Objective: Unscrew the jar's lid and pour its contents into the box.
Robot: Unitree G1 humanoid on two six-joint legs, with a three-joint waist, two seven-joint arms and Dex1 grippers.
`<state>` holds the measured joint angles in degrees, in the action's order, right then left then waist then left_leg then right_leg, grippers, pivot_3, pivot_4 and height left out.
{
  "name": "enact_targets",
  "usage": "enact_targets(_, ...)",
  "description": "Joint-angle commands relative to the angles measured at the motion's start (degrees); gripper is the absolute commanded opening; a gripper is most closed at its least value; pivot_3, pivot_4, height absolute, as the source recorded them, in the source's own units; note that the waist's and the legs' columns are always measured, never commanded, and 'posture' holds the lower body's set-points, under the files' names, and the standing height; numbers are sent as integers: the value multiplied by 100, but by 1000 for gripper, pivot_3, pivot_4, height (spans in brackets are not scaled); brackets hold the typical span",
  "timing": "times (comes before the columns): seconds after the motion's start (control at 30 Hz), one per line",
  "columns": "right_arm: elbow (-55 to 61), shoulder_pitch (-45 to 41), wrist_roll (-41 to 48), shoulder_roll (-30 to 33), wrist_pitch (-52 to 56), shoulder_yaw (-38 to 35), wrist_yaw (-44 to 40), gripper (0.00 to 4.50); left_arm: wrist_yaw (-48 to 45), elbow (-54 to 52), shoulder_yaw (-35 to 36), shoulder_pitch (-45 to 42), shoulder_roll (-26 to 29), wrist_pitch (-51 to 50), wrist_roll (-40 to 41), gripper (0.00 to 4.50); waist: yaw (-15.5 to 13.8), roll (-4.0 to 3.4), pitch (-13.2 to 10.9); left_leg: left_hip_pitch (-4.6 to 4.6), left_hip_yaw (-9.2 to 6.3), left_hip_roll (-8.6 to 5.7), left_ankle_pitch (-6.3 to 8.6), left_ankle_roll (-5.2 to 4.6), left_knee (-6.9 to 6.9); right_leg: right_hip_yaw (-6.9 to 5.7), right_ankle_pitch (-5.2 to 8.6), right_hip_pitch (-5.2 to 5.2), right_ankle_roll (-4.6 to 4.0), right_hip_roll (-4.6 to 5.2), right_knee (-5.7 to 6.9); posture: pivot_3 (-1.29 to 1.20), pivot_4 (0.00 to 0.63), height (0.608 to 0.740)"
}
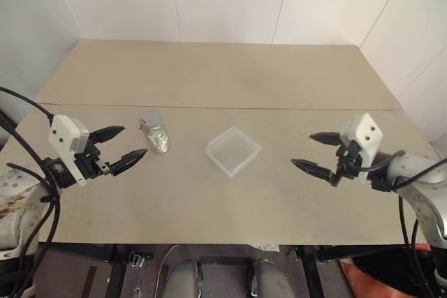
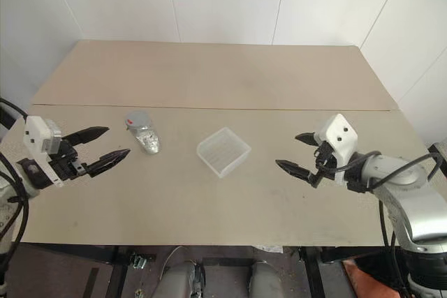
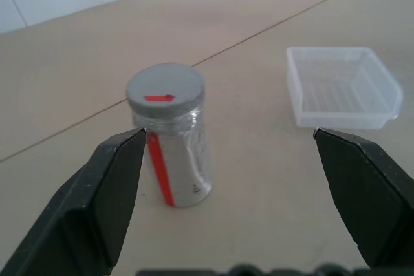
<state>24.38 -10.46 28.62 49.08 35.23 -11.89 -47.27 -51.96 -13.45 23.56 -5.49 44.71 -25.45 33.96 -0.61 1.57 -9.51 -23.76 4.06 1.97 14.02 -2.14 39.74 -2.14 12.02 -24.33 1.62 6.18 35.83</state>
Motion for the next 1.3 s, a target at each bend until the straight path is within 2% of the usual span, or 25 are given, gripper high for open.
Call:
enact_targets(0.03,259,-45,246,71,51,-344,-19,4500,-47,-216,127,41,39,60,123,4491,1,0,0,1,1,0,0,0,0,1,0,1,0,0,-1,0,150,740)
enact_targets(0.13,4,-271,1,227,-38,-31,-117,4500,426,-77,-9,49,-200,282,-289,4491,6,-1,0,6,1,1,0,0,0,2,0,3,0,0,-1,0,150,740)
enact_targets(0.27,-396,-827,-63,536,-118,178,-509,4500,166,-46,-4,191,-211,425,-264,4491,5,0,0,5,1,-1,0,0,1,3,0,2,-1,0,0,0,150,740)
enact_targets(0.4,-426,-1437,-30,400,8,429,-503,4500,92,187,-86,176,-264,508,-306,4491,10,-2,-1,3,2,1,0,1,-1,2,1,-3,-2,-2,0,0,150,740)
enact_targets(0.53,-323,-1710,65,227,114,652,-525,4500,-71,923,-441,-324,-253,832,-595,4491,-29,-1,-1,3,2,-2,0,0,0,1,1,0,-2,-1,-1,0,150,740)
enact_targets(0.73,-55,-1808,466,105,282,696,-704,4500,-383,2150,-718,-1206,-251,1287,-826,4491,-22,0,-1,-5,1,-3,0,-1,4,-4,-1,-1,-2,1,-3,0,150,740)
enact_targets(1.03,133,-1839,575,37,187,646,-706,4500,-621,3060,-1232,-1923,-437,1700,-1180,4491,-5,0,-1,-3,1,-2,0,0,4,-6,-1,-2,-1,1,4,0,150,740)
enact_targets(1.3,369,-1708,689,-4,208,526,-587,4500,-846,3987,-1387,-2587,-560,2036,-1371,4491,-8,1,-2,-5,2,-4,0,-1,6,-7,-2,-1,1,1,4,0,150,740)
